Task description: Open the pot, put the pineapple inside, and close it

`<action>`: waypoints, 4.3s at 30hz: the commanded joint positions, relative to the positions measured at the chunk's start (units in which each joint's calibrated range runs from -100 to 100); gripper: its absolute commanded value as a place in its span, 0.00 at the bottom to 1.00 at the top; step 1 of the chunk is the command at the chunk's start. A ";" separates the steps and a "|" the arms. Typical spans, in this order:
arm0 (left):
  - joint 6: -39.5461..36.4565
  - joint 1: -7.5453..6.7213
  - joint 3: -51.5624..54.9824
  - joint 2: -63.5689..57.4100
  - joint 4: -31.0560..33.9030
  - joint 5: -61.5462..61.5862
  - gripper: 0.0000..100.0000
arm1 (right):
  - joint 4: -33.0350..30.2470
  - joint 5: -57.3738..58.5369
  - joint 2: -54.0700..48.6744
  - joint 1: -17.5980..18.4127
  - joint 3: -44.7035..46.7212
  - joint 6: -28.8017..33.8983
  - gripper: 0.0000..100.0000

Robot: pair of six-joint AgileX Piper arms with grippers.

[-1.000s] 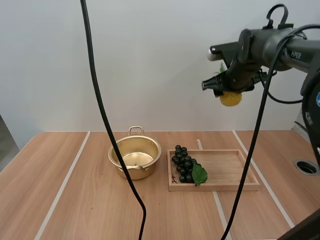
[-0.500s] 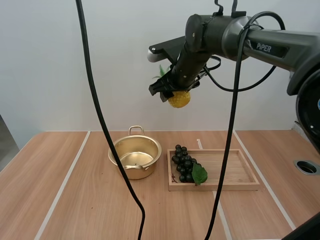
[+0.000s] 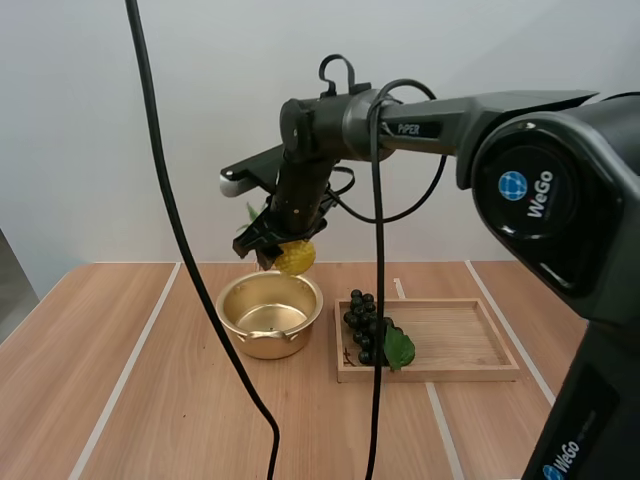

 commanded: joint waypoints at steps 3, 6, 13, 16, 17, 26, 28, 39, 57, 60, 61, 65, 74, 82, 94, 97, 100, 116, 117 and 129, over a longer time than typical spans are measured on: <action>-0.62 0.08 -0.39 -0.46 0.85 1.01 0.00 | 0.52 -1.48 4.02 1.40 -0.40 -0.67 0.00; -0.62 0.08 -0.39 -0.46 1.25 1.37 0.00 | 0.52 -2.44 6.42 1.51 -0.40 -0.67 0.00; -0.62 0.08 -0.39 -0.46 2.73 1.73 0.00 | 0.42 -3.57 10.20 1.51 -0.26 -0.67 0.00; -0.62 0.08 -0.39 -0.46 2.97 2.09 0.00 | 0.42 -3.55 11.22 1.51 -0.12 -0.67 0.00; -0.62 0.08 -0.39 -0.46 2.97 2.09 0.00 | 0.42 -3.16 11.64 1.51 -0.12 -0.67 0.00; -0.62 0.08 -0.39 -0.46 2.97 2.61 0.00 | -0.60 -0.20 12.16 1.51 1.62 -0.67 0.00; -0.62 0.08 -0.39 -0.46 2.97 3.10 0.00 | -0.60 -0.20 12.16 1.51 1.62 -0.67 0.00; -0.62 0.08 -0.39 -0.46 2.97 4.34 0.00 | -0.72 -2.79 14.15 1.51 1.62 -0.67 0.00; -0.62 0.08 -0.39 -0.46 2.97 4.34 0.00 | -1.35 -6.26 19.01 1.51 1.62 -0.67 0.00; -0.62 0.08 -0.39 -0.46 2.97 4.34 0.00 | -1.35 -6.70 19.01 1.51 1.62 -0.67 0.00; -0.62 0.08 -0.39 -0.46 2.97 4.34 0.00 | -1.35 -6.86 19.01 1.51 1.62 -0.67 0.00; -0.62 0.08 -0.39 -0.46 2.97 4.34 0.00 | -1.35 -6.86 19.01 1.51 1.62 -0.67 0.00; -0.62 0.08 -0.39 -0.46 2.97 4.34 0.00 | -2.61 -7.42 19.01 1.51 1.62 -0.67 0.72; -0.62 0.08 -0.39 -0.46 2.97 4.34 0.00 | -2.51 -10.19 19.01 1.51 1.62 -0.67 1.00; -0.62 0.08 -0.39 -0.46 2.97 5.68 0.00 | -2.51 -11.39 18.89 1.51 1.19 -0.67 1.00; -0.62 0.08 -0.39 -0.46 2.97 5.87 0.00 | -2.51 -11.02 18.76 1.51 0.50 -0.67 1.00; -0.62 0.08 -0.39 -0.46 2.97 6.42 0.00 | -2.51 -10.78 17.85 1.51 0.31 -0.67 1.00; -0.62 0.08 -0.39 -0.46 3.06 6.77 0.00 | -2.51 -10.94 9.35 1.51 0.31 -0.67 1.00; -0.62 0.08 -0.39 -0.46 3.06 6.77 0.00 | -2.64 -11.14 8.62 1.51 0.31 -0.67 1.00; -0.62 0.08 -0.39 -0.46 3.06 7.87 0.00 | -7.42 -10.77 -2.51 1.51 0.31 0.01 1.00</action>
